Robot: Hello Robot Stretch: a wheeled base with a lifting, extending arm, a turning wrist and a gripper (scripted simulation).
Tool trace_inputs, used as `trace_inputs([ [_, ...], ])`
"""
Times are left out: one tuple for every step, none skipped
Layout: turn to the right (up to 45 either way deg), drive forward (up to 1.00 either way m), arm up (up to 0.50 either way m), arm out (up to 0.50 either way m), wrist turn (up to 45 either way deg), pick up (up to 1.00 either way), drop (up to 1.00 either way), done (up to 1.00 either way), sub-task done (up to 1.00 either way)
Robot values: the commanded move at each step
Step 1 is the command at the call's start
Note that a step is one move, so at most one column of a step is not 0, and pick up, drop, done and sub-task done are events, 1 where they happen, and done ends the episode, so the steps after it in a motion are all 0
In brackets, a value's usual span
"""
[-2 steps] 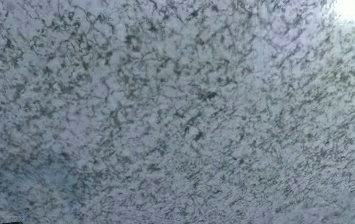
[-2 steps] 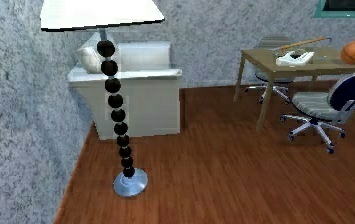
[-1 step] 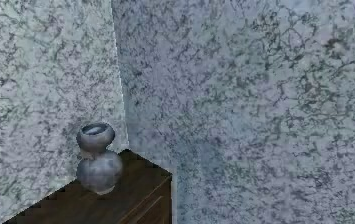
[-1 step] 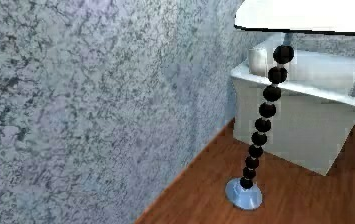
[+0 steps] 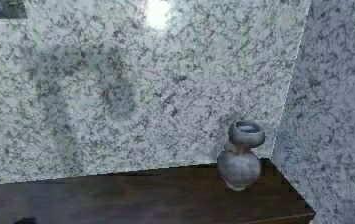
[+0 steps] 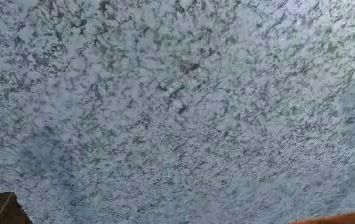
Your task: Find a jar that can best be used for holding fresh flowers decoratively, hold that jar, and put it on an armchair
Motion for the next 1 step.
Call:
trace_inputs([
  [-45.0,0.00,0.00,0.00,0.0,0.00,0.00,0.00,0.00],
])
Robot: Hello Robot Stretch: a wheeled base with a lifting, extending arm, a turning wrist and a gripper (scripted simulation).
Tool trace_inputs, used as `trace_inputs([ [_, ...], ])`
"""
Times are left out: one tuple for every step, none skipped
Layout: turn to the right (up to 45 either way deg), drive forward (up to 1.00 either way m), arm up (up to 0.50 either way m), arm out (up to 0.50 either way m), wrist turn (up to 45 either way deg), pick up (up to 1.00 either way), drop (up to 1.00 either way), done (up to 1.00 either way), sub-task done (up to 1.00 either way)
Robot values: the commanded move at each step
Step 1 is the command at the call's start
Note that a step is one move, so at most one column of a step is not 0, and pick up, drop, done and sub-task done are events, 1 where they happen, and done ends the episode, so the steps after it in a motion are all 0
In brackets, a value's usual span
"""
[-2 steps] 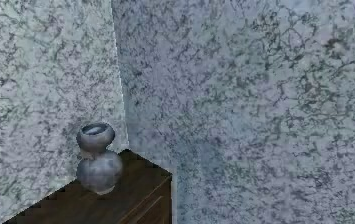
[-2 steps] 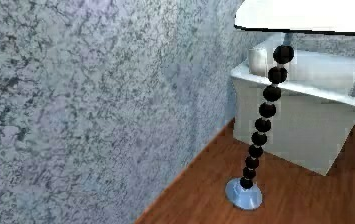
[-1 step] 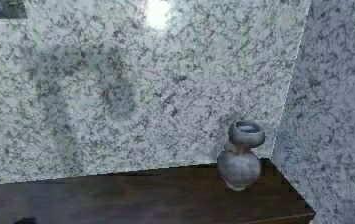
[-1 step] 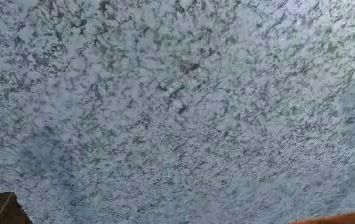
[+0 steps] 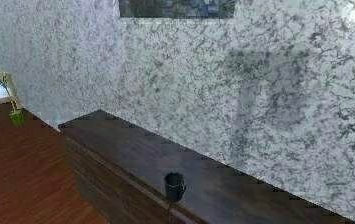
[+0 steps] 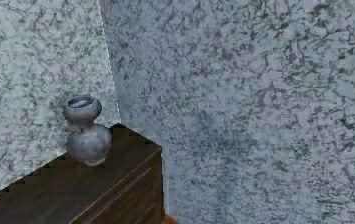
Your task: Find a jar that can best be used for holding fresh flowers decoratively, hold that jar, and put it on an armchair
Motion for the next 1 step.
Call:
trace_inputs([
  [-21.0,0.00,0.00,0.00,0.0,0.00,0.00,0.00,0.00],
])
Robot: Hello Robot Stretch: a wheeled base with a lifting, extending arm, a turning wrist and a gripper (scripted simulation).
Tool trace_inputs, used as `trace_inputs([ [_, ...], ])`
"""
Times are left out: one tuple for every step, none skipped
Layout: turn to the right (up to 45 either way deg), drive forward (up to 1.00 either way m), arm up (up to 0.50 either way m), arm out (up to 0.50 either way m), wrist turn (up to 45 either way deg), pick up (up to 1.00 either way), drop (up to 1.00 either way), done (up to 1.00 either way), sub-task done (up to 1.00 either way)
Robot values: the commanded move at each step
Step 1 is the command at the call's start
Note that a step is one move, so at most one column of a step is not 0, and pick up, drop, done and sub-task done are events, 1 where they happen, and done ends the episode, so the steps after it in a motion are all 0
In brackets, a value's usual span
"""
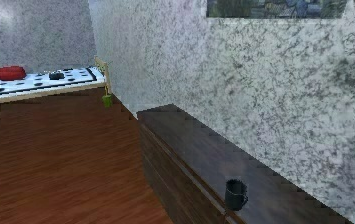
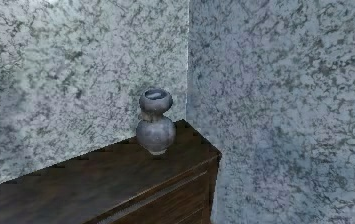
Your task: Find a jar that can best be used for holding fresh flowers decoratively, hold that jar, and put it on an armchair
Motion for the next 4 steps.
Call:
trace_inputs([
  [0.0,0.00,0.50,0.00,0.0,0.00,0.00,0.00,0.00],
  [0.0,0.00,0.38,0.00,0.0,0.00,0.00,0.00,0.00],
  [0.0,0.00,0.00,0.44,0.0,0.00,0.00,0.00,0.00],
  [0.0,0.00,0.00,0.00,45.0,0.00,0.00,0.00,0.00],
])
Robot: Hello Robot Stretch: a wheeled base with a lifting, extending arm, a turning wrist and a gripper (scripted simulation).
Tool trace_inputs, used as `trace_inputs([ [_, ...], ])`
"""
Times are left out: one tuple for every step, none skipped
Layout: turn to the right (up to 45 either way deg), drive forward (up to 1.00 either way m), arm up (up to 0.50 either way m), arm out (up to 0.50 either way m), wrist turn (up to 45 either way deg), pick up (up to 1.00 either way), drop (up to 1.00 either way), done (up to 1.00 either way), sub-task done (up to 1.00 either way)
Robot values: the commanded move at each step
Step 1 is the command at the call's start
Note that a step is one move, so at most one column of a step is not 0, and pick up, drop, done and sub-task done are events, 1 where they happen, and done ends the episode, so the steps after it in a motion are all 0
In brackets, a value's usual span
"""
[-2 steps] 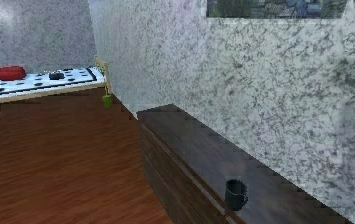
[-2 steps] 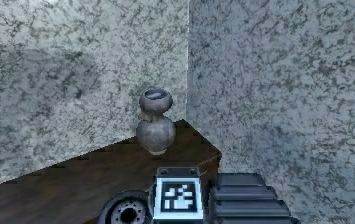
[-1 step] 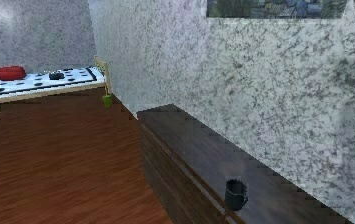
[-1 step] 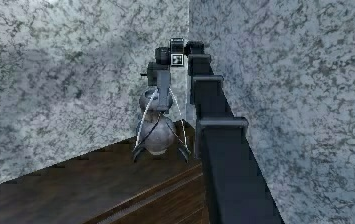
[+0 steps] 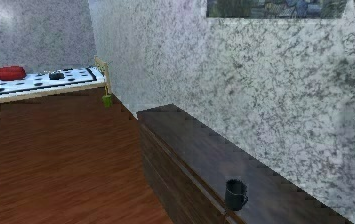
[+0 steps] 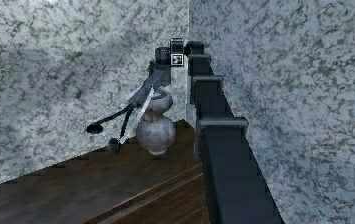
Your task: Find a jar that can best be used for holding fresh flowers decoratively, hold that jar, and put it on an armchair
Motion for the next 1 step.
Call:
trace_inputs([
  [0.0,0.00,0.00,0.00,45.0,0.00,0.00,0.00,0.00],
])
